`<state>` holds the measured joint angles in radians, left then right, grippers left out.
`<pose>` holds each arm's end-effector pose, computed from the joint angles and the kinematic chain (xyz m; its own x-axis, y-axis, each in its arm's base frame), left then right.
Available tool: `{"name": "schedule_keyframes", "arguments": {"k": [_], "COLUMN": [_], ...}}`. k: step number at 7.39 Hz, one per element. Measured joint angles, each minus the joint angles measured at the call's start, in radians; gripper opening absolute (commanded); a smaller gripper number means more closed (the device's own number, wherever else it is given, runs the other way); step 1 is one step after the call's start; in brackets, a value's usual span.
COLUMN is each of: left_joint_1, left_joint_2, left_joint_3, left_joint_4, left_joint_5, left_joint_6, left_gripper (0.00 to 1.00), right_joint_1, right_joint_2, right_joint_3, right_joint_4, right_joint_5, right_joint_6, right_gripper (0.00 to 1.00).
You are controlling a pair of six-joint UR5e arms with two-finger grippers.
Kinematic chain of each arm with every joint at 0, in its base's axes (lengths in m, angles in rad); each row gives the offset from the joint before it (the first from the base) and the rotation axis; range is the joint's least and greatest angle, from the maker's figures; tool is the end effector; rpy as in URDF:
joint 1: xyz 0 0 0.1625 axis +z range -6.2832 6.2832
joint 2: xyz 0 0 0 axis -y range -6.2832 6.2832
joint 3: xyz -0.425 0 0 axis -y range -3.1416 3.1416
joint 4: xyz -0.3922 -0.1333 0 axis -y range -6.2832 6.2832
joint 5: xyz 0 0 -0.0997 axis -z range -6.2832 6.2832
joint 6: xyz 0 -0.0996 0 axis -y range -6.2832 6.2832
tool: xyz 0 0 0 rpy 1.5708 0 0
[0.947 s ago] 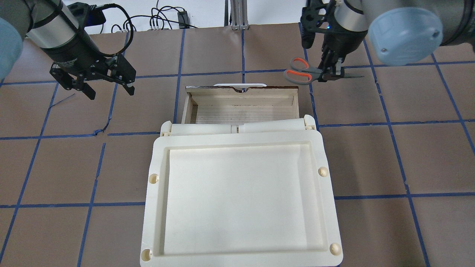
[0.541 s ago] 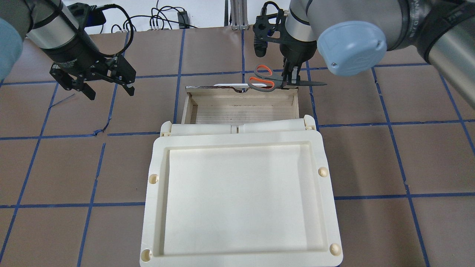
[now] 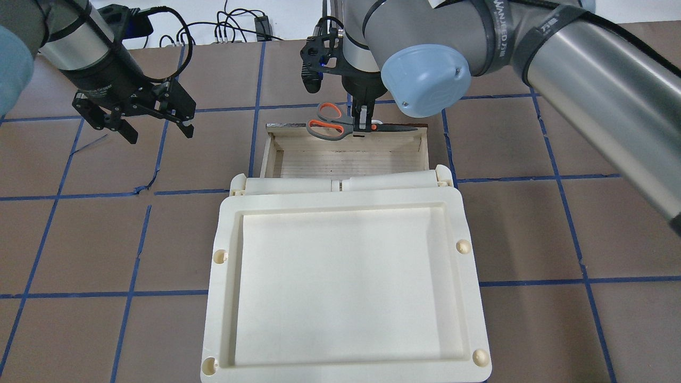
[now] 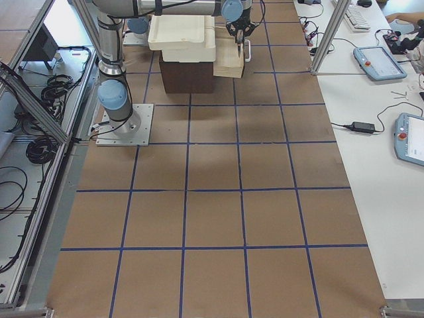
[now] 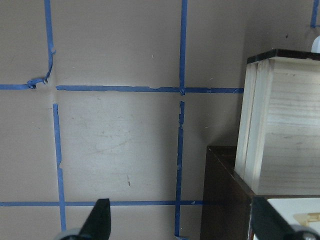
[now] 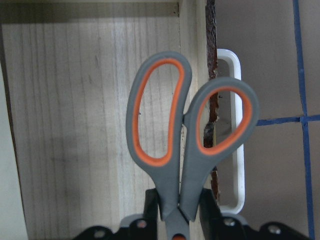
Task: Put scissors in drawer and close it
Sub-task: 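Carry the scissors with the right gripper over the open drawer, then lower the scissors into the drawer and open the right gripper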
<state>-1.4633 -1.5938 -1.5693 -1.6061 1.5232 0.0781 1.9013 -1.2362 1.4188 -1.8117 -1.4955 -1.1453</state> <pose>-0.0841 -0.5077 0.4740 -0.9981 -0.0321 0.0518 -0.0293 0.9982 0.0529 0.3378 -0.5507 0.3994 -0.0937 -0.9954 0.0221 -0.9915 0.0912 -0.0925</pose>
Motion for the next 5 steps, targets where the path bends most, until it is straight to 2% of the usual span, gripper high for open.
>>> {"name": "schedule_keyframes", "arguments": {"k": [5], "left_joint_1": [0.002], "left_joint_2": [0.000], "left_joint_3": [0.000], "left_joint_4": [0.000], "left_joint_5": [0.000], "left_joint_6": [0.000], "left_gripper": [1.00], "right_joint_1": [0.079], "right_joint_2": [0.064], "right_joint_3": [0.004], "right_joint_4": [-0.003], "right_joint_5": [-0.041], "right_joint_6": [0.028], "right_gripper": [0.01]}}
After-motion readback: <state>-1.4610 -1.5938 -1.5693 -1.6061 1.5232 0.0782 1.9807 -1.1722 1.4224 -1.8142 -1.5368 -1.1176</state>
